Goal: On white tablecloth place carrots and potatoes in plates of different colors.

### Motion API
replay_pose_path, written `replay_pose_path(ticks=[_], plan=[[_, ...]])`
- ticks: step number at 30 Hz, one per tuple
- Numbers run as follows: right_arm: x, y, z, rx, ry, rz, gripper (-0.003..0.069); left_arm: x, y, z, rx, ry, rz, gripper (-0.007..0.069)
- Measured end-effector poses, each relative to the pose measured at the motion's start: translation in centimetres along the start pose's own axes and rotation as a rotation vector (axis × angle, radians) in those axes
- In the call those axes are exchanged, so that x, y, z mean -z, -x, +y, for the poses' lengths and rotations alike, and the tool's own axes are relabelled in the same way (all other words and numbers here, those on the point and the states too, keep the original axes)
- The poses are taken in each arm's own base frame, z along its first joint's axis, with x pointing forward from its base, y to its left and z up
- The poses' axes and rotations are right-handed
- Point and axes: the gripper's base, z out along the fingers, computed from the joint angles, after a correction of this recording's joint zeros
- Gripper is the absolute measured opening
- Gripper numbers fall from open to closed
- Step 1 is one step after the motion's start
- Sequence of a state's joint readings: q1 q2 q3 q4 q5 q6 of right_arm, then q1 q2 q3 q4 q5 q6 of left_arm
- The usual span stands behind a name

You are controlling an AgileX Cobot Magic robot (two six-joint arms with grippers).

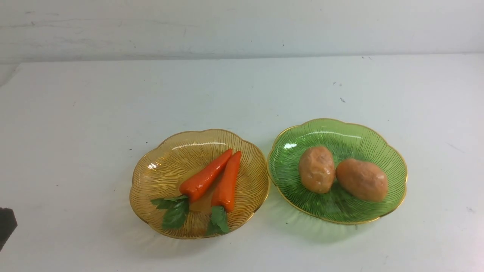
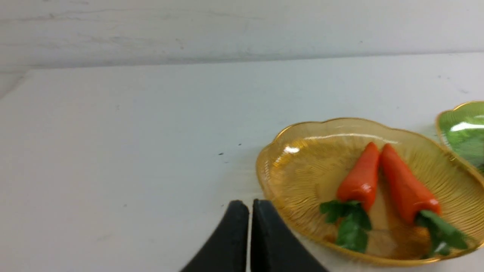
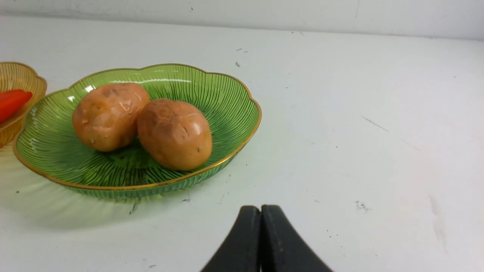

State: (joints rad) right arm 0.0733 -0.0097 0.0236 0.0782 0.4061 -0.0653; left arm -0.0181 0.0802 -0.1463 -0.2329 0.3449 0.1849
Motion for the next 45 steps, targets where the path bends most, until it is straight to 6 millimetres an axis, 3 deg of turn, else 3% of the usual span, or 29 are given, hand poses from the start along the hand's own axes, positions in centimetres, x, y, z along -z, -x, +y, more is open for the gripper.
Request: replay_pose_path(ticks=[5,9,45], plan=[[0.0,0.0,0.0,0.000,0.000,0.000,-0.0015,-0.5,-3.9,0.5,-0.007,0.034,0.037,0.0000],[0.0,0.0,0.0,0.000,0.000,0.000,-0.0015,-0.8,-5.1,0.6,-0.007,0.045,0.076,0.0000],[0.0,0.0,0.0,-0.024,0.000,0.000,-0.0015,-0.7,-5.7,0.7,-0.008,0.048,0.124,0.0000]])
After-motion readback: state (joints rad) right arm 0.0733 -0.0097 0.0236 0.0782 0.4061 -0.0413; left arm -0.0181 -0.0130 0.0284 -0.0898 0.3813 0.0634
